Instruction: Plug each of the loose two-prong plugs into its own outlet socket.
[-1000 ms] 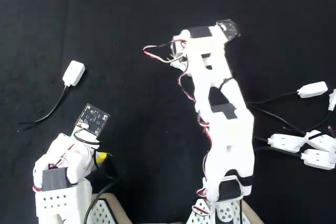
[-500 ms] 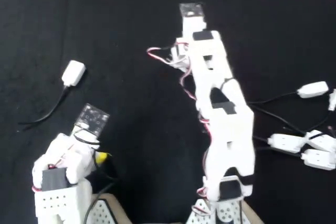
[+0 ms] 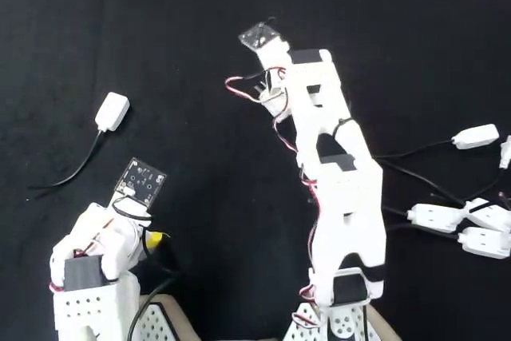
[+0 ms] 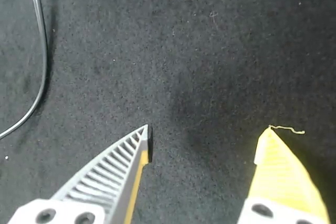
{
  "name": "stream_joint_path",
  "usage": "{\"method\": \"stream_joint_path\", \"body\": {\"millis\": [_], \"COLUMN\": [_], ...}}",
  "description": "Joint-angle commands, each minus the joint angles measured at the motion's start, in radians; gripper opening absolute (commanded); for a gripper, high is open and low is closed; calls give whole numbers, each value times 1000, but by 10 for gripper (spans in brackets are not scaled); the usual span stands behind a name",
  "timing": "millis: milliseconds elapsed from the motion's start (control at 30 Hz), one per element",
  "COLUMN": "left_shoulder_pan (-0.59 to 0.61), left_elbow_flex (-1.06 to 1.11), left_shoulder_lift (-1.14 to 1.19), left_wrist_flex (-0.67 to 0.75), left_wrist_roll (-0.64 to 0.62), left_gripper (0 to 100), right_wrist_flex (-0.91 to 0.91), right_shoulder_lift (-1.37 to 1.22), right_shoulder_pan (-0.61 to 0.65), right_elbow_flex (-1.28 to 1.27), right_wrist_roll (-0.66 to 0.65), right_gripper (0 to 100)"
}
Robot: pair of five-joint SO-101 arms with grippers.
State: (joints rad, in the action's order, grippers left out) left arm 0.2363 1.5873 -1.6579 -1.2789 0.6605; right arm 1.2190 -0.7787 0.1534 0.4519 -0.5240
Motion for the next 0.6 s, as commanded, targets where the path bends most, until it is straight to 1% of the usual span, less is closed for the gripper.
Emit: {"method": "stream_joint_path", "body": {"millis": [0,133,200,267,300,333,400,500,567], "left_shoulder_pan": [13,13,13,13,13,13,13,13,13], "left_elbow_flex": [-4,-4,-4,-4,-4,-4,-4,-4,-4], "left_shoulder_lift": [-3,-3,-3,-3,-3,-3,-3,-3,-3], "left_wrist_flex": [-8,-8,-8,-8,-6,-6,-5,-5,-8], "left_wrist_roll": [11,11,11,11,11,11,11,12,40], "left_gripper": [318,318,318,318,318,318,318,318,318], "right_wrist_flex": [64,49,28,12,14,28,92,229,288], "right_shoulder_lift": [25,25,25,25,27,31,38,85,136], "right_shoulder_pan": [5,17,14,14,12,12,12,12,14], "right_elbow_flex": [25,-28,-48,-53,-54,-58,-44,-18,-22], "right_wrist_roll": [-52,-106,-107,-107,-107,-107,-109,-192,-249], "right_gripper": [181,173,114,18,11,24,10,11,11]}}
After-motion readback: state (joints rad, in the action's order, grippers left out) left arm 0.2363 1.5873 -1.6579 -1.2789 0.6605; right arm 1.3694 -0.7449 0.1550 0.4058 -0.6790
